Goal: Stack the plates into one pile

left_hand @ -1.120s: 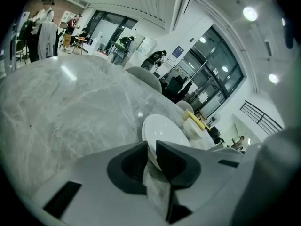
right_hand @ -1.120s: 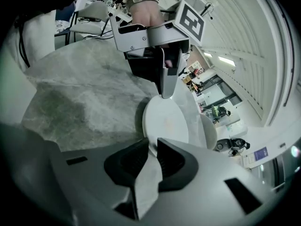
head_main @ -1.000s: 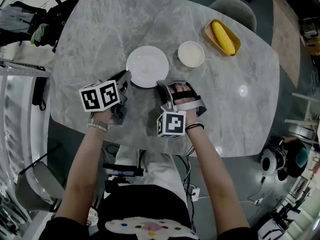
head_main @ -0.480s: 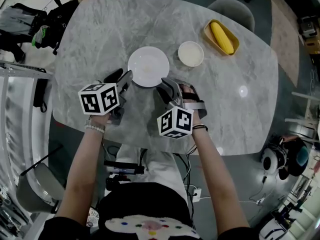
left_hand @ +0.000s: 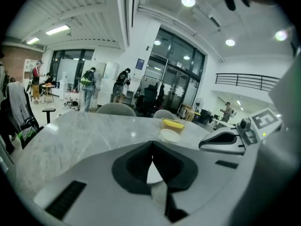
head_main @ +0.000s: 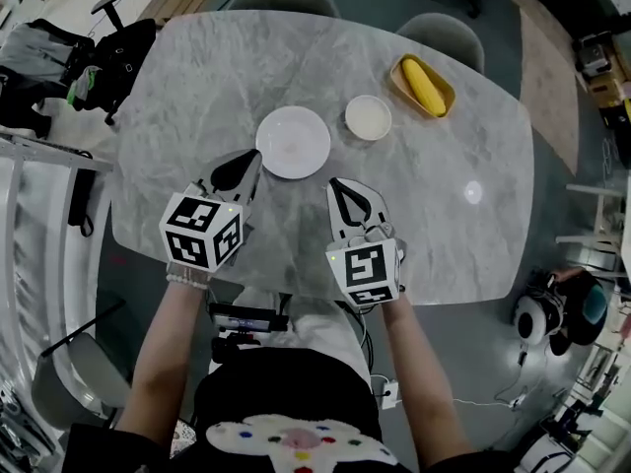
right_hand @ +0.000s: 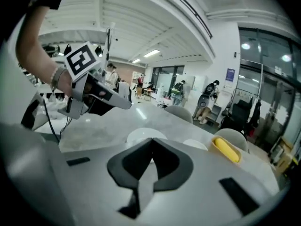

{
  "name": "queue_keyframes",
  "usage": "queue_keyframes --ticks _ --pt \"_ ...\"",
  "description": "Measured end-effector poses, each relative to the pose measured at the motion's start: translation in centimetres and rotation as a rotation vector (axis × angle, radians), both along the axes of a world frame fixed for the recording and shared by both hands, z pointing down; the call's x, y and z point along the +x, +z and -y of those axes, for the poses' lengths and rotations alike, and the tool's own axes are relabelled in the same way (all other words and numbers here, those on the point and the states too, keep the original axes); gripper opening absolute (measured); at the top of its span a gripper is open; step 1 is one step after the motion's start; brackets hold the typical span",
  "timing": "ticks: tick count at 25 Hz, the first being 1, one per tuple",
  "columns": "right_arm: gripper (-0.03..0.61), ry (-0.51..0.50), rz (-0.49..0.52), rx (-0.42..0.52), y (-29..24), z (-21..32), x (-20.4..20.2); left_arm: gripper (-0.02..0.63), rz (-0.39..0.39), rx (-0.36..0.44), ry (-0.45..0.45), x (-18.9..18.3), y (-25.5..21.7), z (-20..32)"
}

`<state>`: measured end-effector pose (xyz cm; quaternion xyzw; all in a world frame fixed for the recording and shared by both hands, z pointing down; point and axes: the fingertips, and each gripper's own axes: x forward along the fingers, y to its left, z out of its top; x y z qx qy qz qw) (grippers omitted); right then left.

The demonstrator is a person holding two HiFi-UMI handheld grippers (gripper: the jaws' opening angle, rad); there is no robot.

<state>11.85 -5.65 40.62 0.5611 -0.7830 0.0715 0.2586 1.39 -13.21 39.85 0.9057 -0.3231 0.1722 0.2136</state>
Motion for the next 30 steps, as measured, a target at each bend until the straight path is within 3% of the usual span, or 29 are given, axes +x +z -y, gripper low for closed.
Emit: queue_keyframes --ticks 4,12,20,30 --pt "0.005 0.084 0.103 0.050 -3.2 -1.3 0.4 0.012 -0.016 0.088 0.064 0.4 -3.6 -1.5" --pt "0.005 0.145 0.136 0.139 -8.6 -3.3 1.2 0.012 -0.040 0.190 0.148 0.4 -8.8 -4.5" --pt "0.005 0.177 0.137 0.190 -12.3 -4.8 1.4 0.012 -0.066 0.233 0.156 -0.8 -11.8 -5.7" --pt "0.005 0.201 0.157 0.199 -14.0 -6.1 1.1 0.012 -0.079 0.231 0.140 -2.4 -12.1 -6.9"
